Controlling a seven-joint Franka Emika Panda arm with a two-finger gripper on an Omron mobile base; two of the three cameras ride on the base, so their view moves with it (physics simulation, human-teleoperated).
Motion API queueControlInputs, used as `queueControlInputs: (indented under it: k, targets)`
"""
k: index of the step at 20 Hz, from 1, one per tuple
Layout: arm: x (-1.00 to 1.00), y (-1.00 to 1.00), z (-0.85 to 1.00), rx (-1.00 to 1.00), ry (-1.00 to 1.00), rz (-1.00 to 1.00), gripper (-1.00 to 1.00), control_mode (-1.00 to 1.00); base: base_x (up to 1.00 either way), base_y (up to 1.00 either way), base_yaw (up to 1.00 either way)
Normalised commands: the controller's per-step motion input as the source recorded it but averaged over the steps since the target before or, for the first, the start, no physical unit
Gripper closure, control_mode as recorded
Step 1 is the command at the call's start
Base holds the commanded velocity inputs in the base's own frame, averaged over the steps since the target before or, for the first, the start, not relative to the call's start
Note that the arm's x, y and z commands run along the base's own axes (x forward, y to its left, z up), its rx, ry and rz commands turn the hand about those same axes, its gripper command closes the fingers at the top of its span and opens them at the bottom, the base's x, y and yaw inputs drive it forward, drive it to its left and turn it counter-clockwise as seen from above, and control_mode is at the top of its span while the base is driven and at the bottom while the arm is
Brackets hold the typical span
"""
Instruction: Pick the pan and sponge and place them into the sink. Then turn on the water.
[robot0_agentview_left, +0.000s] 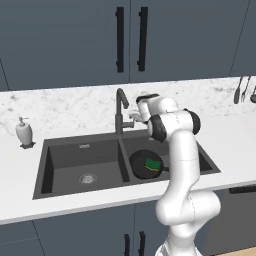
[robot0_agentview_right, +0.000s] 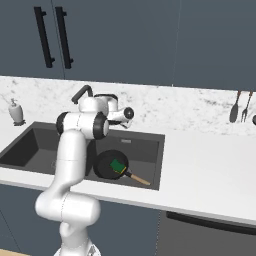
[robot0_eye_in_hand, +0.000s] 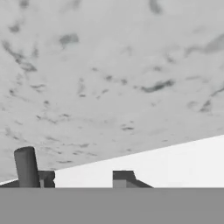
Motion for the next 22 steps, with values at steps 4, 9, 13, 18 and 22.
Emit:
queueControlInputs:
  k: [4,9,13,18,22]
  targets:
    - [0.04,-1.00,-0.22,0.20,0.09,0.00,1.00,-1.00,0.00,0.00,0.00]
    - [0.00,-1.00,-0.32,0.19,0.01,-0.03,1.00,-1.00,0.00,0.00,0.00]
    - [0.00,-1.00,-0.34,0.16,0.02,-0.04,1.00,-1.00,0.00,0.00,0.00]
    - [-0.38,-1.00,-0.04,0.22,-0.01,-0.03,1.00,-1.00,0.00,0.00,0.00]
    - [-0.95,-1.00,0.22,0.30,-0.15,-0.07,1.00,-1.00,0.00,0.00,0.00]
